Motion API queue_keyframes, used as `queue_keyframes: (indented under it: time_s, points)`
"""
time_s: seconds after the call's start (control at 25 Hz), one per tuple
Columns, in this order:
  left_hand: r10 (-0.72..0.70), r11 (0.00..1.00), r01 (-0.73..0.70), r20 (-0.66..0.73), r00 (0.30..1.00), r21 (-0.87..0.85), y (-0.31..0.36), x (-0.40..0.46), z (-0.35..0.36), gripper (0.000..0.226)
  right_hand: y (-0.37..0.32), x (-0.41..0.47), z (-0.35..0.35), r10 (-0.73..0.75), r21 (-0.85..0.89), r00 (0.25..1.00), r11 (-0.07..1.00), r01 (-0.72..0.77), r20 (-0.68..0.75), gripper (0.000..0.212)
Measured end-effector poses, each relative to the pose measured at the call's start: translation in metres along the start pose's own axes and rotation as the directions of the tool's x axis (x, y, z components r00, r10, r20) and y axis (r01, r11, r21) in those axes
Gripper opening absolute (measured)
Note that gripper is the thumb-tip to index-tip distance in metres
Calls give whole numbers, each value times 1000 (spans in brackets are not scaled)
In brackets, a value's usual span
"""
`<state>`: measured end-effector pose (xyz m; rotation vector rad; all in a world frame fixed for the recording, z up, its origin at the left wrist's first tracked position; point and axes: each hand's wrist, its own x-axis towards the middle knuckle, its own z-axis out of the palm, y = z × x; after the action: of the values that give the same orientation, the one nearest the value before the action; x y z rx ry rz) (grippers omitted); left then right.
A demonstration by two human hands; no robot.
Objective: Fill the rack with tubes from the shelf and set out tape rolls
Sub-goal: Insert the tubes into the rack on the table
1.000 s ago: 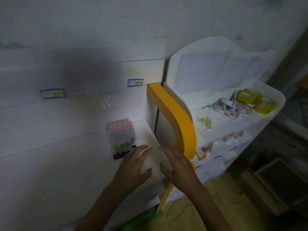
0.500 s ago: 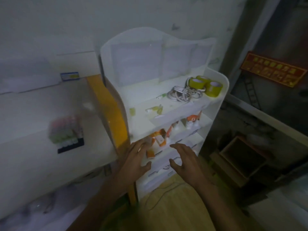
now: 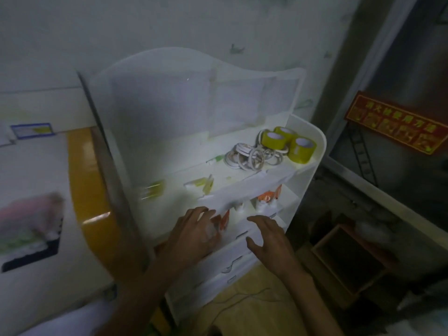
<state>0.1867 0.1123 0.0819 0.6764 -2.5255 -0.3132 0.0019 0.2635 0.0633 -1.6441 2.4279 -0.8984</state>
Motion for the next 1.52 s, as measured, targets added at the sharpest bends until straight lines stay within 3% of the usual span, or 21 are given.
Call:
queue_keyframes:
  time_s: [0.12,0.48,0.64,0.84,1.0,1.2,1.4,1.52]
  points:
    - [2,1000,-2,-23,1000,-12,-21,44,22,57,26,61,-5,-25,-37,999,999,27,39,49]
    - [-231,967,233,-35,972,104,-74,104,43,59,53,203,37,-258,12,951,966,260,168,49]
    - [-355,915,364,-83,931,176,-87,122,51,60,65,258,57,-356,77,913,935,347,198,45]
    - [-505,847,520,-132,853,114,-85,152,65,62,83,319,72,-415,88,863,909,408,289,45]
    - [-574,796,596,-174,800,111,-74,162,76,66,88,351,88,-469,111,805,880,462,363,47]
    - [-636,731,667,-211,742,142,-70,164,76,64,86,380,110,-496,65,811,862,503,310,50]
    - [-651,726,676,-191,734,123,-78,167,78,64,92,384,123,-476,-46,820,856,514,317,41]
    - [-637,740,661,-184,748,123,-84,165,75,63,96,382,133,-524,-1,798,836,549,297,42]
